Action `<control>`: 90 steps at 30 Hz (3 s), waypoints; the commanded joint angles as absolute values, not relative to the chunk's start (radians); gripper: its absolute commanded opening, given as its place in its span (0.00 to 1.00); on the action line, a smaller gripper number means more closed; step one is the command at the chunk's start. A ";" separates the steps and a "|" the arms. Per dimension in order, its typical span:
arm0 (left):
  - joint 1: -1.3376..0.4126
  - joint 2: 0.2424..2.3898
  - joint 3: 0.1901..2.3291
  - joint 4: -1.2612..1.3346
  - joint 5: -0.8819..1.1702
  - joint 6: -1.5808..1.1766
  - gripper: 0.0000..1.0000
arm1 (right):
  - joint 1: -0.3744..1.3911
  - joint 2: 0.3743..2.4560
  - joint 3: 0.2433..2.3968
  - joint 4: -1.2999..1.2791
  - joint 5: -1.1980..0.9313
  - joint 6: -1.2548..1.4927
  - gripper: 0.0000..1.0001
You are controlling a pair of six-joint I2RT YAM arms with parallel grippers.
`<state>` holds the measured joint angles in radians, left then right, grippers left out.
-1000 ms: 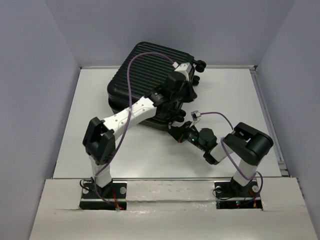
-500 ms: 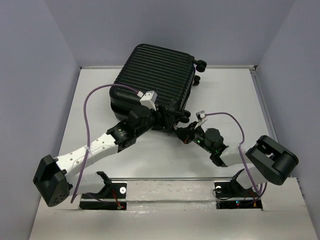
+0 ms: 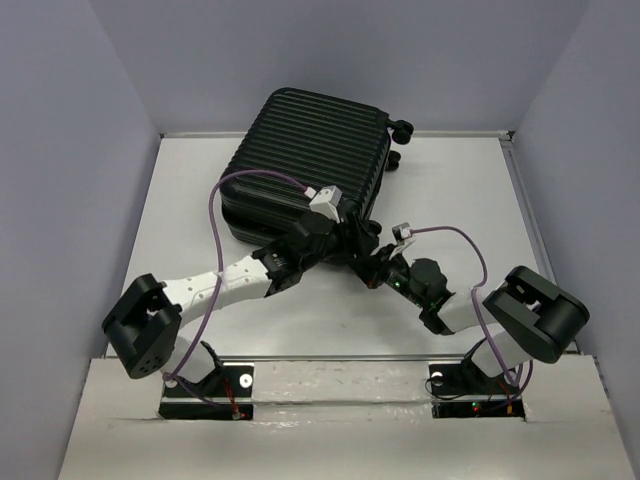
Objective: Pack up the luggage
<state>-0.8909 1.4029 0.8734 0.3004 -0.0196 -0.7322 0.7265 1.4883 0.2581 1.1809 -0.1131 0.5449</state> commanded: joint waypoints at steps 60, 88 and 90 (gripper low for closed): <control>-0.971 1.841 1.723 0.218 0.200 -0.824 0.06 | 0.885 1.879 0.563 1.718 -0.302 0.753 0.07; -0.980 1.662 1.766 0.056 0.020 -0.645 0.88 | 0.917 1.473 0.169 1.418 -0.008 0.624 0.57; -0.974 1.555 1.702 0.023 -0.068 -0.559 0.91 | 0.917 1.300 0.202 1.116 0.078 0.592 0.59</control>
